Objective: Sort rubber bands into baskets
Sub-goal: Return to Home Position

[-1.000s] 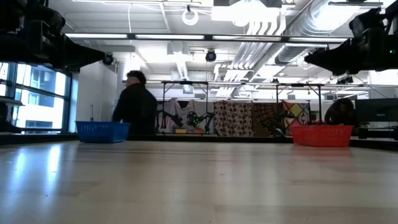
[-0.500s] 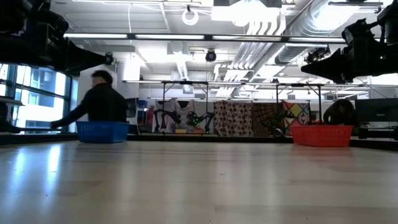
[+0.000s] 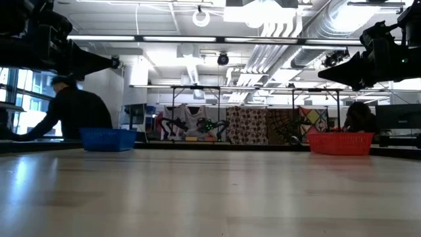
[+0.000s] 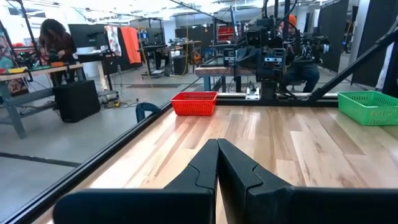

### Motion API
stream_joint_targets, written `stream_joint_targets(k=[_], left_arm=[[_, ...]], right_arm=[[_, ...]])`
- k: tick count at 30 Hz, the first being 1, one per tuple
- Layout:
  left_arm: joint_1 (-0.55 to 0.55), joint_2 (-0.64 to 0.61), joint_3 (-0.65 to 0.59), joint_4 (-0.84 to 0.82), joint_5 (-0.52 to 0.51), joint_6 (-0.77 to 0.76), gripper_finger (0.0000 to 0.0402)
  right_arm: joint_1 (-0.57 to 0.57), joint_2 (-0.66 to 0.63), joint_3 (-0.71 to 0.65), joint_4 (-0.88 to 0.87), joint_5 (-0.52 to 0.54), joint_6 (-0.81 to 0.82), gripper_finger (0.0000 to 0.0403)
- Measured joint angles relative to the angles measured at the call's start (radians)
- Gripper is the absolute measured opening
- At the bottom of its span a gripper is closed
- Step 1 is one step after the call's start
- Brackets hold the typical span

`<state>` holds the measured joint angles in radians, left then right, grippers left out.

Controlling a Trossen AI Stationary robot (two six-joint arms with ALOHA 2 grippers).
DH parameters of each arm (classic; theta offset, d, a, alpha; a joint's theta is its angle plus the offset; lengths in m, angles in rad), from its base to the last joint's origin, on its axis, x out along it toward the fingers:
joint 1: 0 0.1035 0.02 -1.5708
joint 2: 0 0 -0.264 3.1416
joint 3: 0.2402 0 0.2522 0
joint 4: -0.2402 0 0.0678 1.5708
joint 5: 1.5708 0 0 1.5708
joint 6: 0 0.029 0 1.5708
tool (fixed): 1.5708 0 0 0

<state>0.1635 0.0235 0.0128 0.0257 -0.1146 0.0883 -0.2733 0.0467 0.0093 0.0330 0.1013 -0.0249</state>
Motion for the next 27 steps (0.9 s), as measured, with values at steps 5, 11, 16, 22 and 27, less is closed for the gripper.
stream_joint_targets(k=[5, 11, 16, 22, 27], left_arm=[[0.000, 0.000, 0.000, 0.000, 0.000, 0.000, 0.0001], [0.000, 0.000, 0.000, 0.000, 0.000, 0.001, 0.0000], [0.000, 0.000, 0.000, 0.001, 0.000, 0.001, 0.0000], [-0.027, -0.018, 0.000, 0.004, 0.000, 0.002, 0.0000], [-0.033, -0.016, -0.001, 0.001, 0.000, 0.002, 0.0000]], right_arm=[[0.000, 0.000, 0.000, 0.000, 0.000, 0.000, 0.0000], [0.000, 0.000, 0.000, 0.000, 0.000, 0.000, 0.0000], [0.000, 0.000, 0.000, 0.000, 0.000, 0.000, 0.0000], [0.000, 0.000, 0.000, 0.000, 0.000, -0.001, 0.0000], [0.000, 0.000, 0.000, 0.000, 0.000, 0.000, 0.0000]])
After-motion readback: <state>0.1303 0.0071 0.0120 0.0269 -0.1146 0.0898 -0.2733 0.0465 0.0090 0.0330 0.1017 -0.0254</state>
